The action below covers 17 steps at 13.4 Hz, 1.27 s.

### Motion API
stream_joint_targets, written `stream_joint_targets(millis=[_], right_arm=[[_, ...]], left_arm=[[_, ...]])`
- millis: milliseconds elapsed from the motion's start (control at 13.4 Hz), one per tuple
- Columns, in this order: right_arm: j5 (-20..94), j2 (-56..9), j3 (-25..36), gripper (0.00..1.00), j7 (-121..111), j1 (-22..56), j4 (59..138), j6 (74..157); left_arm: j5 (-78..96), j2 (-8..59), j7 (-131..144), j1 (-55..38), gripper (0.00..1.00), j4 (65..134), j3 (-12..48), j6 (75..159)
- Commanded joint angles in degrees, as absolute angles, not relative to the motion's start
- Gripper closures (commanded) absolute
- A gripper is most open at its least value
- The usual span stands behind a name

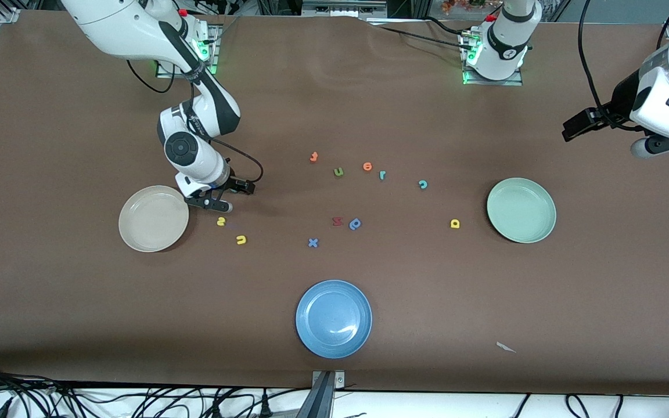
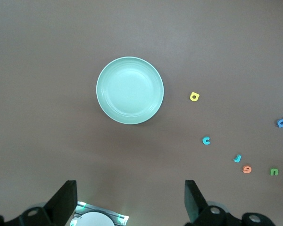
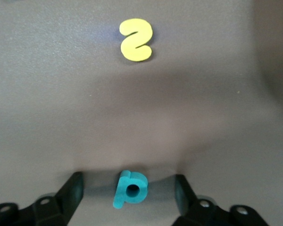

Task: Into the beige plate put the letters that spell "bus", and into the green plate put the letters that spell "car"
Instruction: 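Lower the right gripper and grasp the cyan letter p, then drop the p into the white plate while the left gripper reaches letter a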

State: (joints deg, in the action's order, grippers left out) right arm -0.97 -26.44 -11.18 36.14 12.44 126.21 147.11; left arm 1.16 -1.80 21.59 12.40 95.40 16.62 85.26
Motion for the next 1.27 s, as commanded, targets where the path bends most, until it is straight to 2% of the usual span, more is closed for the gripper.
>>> stream_joint_targets(millis=[0,75,225,299,674,898,1198], right_arm=[[-0.4,-26.8,-11.6,0.34,34.9,11.9,126.7,148.0],[-0.4,-26.7,-11.6,0.4,34.8,11.9,126.7,147.9],[-0.4,-26.8,-11.6,0.55,34.7,11.9,126.7,147.9],[-0.4,-26.8,-11.6,0.59,34.7,11.9,126.7,147.9],[-0.4,-27.2,-11.6,0.85,33.7,11.6,126.6,147.6],[-0.4,-26.5,-11.5,0.87,33.7,11.6,126.0,146.5],[-0.5,-24.7,-10.8,0.87,34.3,11.6,114.4,126.4]], left_arm=[[-0.9,4.0,22.5,-5.8,0.0,94.4,7.6,84.5],[0.2,5.2,21.6,-6.0,0.0,94.0,7.9,85.1],[-0.7,6.1,18.5,-5.1,0.0,95.2,13.7,89.8],[-2.4,6.1,16.5,-5.0,0.0,96.4,14.5,90.3],[-3.0,6.0,9.2,-3.1,0.0,96.3,14.5,90.5],[-2.4,6.3,3.3,-2.1,0.0,97.6,14.4,94.1],[0.5,6.3,3.3,-1.8,0.0,101.0,14.3,99.1]])
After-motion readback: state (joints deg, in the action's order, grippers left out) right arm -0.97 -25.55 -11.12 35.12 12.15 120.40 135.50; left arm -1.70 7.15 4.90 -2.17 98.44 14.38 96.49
